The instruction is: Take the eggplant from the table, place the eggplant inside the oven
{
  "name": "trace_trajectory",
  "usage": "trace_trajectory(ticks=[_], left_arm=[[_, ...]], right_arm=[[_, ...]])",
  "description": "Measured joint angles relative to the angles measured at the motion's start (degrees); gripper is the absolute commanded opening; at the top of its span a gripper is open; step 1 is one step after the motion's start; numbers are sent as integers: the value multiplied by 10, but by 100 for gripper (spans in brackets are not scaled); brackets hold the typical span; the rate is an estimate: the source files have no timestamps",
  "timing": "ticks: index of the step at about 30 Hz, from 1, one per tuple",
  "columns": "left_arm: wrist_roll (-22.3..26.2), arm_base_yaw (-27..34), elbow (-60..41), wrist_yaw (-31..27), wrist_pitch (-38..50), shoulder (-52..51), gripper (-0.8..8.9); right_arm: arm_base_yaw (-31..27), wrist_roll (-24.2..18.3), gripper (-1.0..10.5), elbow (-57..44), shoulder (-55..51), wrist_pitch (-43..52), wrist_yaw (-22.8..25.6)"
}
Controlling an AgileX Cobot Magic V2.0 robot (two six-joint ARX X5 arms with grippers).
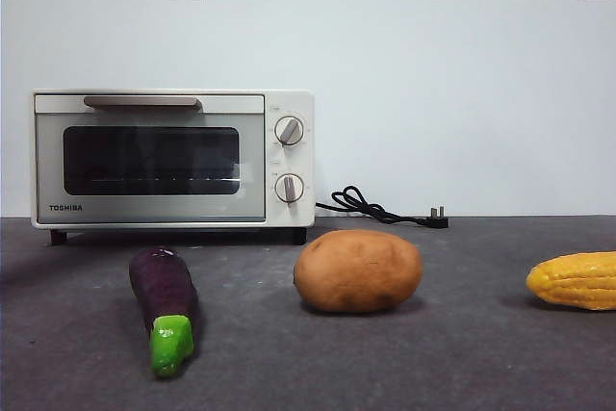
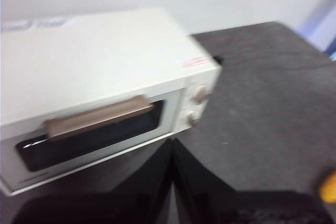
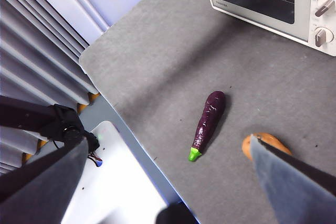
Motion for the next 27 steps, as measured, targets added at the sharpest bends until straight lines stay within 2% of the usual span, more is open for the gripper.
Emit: trace_trajectory(ticks=[10,20,27], left_arm=[[1,76,0,28,102,128,-6],[-6,61,0,33,174,226,-6],[-15,39,0,30,227,257,-6]], right_arm=[[3,0,631,0,4,2,3],[3,-2,630,0,33,3,9],[3,-10,630,0,44,2,9]])
